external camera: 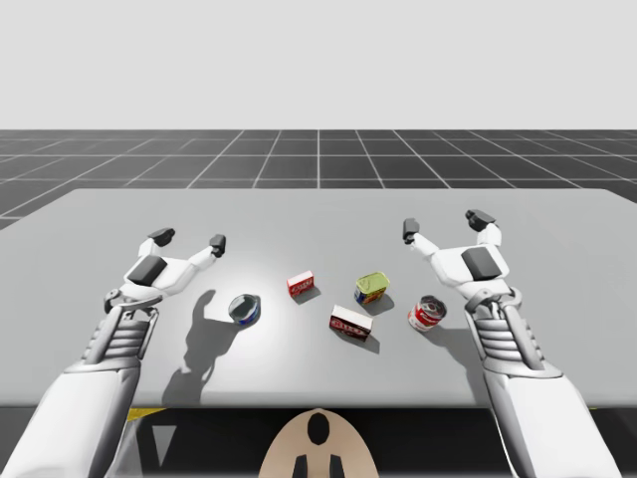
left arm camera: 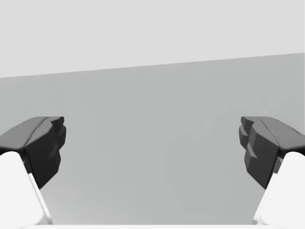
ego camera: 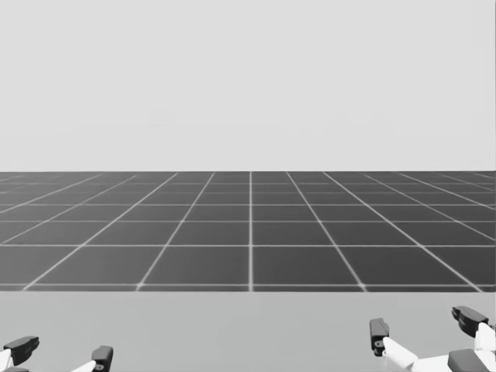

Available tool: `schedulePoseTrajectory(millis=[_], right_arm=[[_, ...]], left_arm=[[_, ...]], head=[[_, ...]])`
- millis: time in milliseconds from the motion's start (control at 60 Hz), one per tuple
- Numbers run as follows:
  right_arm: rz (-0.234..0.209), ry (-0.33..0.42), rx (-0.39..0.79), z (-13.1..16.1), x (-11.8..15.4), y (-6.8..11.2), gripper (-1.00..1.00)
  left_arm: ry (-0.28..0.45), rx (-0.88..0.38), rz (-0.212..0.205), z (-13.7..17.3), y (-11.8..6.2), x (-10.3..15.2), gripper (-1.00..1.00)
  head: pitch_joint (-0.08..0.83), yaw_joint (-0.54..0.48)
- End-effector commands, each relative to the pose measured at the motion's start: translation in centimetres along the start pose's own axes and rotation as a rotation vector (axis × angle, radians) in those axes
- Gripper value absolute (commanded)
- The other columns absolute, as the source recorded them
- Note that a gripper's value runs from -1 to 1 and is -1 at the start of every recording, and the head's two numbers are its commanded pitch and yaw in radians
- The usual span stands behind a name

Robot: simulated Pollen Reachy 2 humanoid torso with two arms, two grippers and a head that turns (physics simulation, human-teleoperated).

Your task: Lift the tuna fish can off the table.

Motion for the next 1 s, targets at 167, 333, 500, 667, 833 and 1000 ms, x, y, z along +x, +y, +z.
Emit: schedulePoseTrajectory(millis=[167,333,500,667,833,1000], right_arm=[[-0.034,0.015,0.033,0.17,0.27,-0.04,-1.00],[-0.037,0.006,-0.003,0.04,0.30,-0.03,-1.00],[-0.038,-0.002,-0.021,-0.02,0.41,-0.22,-1.00],[-0.033,-0.003,-0.022,-0.01,0.43,-0.22,-1.00],[-0.035,-0.007,-0.022,-0.02,0.60,-0.38,-1.00],[-0.038,-0.003,-0.018,0.06,0.69,-0.44,-1.00]], left_arm=[[0.006,-0.001,0.000,-0.07,-0.07,-0.03,-1.00],[0.019,-0.011,0.025,-0.06,-0.06,0.01,-1.00],[0.034,-0.024,0.066,-0.14,0.05,0.04,-1.00],[0.035,-0.024,0.068,-0.22,0.10,0.00,-1.00],[0.036,-0.024,0.072,-0.28,0.22,-0.01,-1.00],[0.036,-0.022,0.073,-0.32,0.26,-0.09,-1.00]], head=[[0.043,0.01],[0.171,-0.01],[0.319,-0.01],[0.456,0.02],[0.552,0.08],[0.640,0.17]])
